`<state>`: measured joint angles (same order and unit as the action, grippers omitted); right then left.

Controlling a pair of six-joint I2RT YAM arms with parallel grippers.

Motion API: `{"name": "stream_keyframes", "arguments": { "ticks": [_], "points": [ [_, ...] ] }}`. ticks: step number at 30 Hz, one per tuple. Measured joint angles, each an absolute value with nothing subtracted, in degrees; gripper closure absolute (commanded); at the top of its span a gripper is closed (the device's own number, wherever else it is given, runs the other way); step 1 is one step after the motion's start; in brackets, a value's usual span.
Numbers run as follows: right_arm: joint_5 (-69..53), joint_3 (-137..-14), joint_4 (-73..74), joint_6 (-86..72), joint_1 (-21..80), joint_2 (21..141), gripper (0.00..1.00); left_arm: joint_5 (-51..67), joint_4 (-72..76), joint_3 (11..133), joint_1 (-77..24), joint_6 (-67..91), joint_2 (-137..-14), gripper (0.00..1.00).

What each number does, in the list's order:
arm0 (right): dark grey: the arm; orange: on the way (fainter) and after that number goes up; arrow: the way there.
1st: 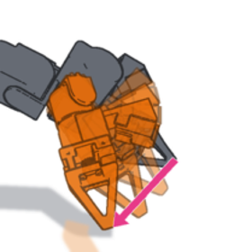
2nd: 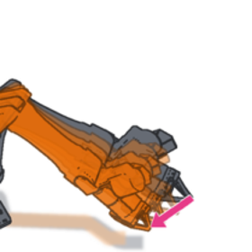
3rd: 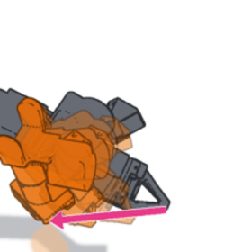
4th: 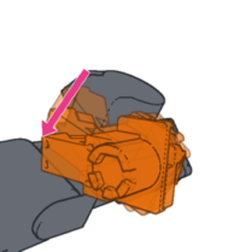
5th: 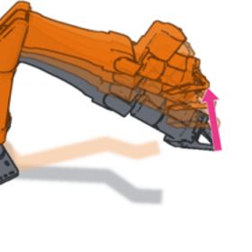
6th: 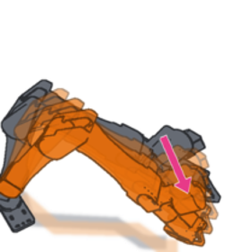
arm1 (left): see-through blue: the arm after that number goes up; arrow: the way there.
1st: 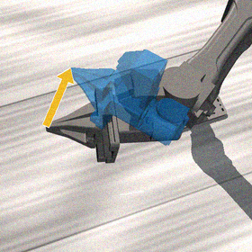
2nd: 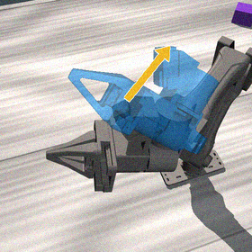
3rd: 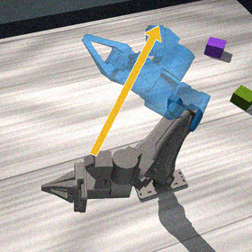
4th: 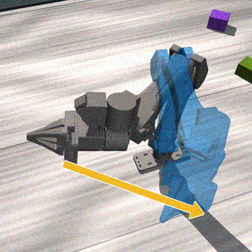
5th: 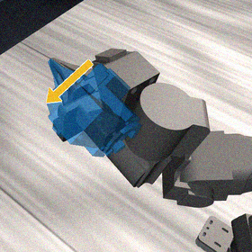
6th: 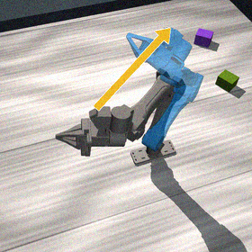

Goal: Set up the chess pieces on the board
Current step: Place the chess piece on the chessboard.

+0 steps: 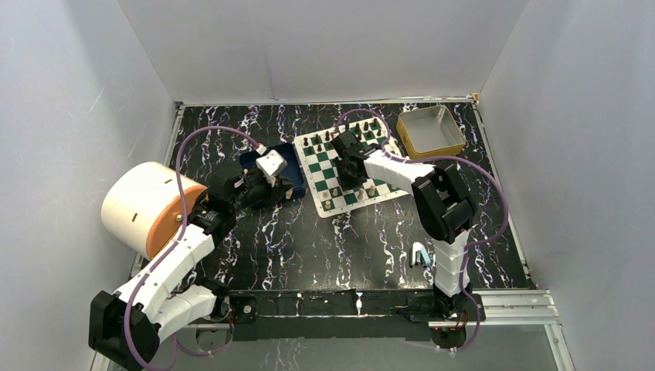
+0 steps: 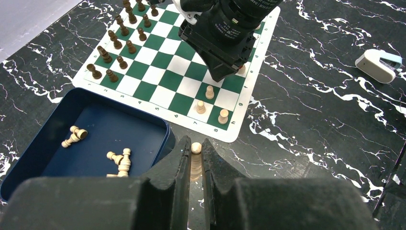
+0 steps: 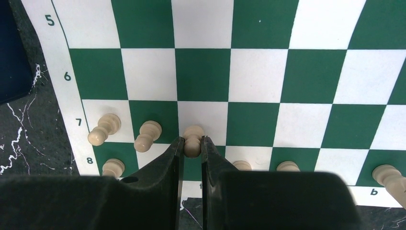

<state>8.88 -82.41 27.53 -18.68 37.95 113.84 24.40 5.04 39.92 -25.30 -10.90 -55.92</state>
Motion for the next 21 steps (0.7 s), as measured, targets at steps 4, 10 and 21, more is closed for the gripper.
{"name": "stream_keyframes", "arguments": {
  "ticks": [4,10,21],
  "points": [
    [8.9,-82.4,27.0,-18.7,38.0,114.0,0.81,24.4,5.0,39.9,-25.3,-10.9,-55.9,1.00],
    [9.1,-82.4,27.1,-19.0,38.0,114.7,0.80,24.4,5.0,39.9,-25.3,-10.9,-55.9,1.00],
    [10.2,-82.4,27.1,-19.2,38.0,114.8,0.71,24.4,5.0,39.9,-25.4,-11.1,-55.9,1.00]
  ]
}}
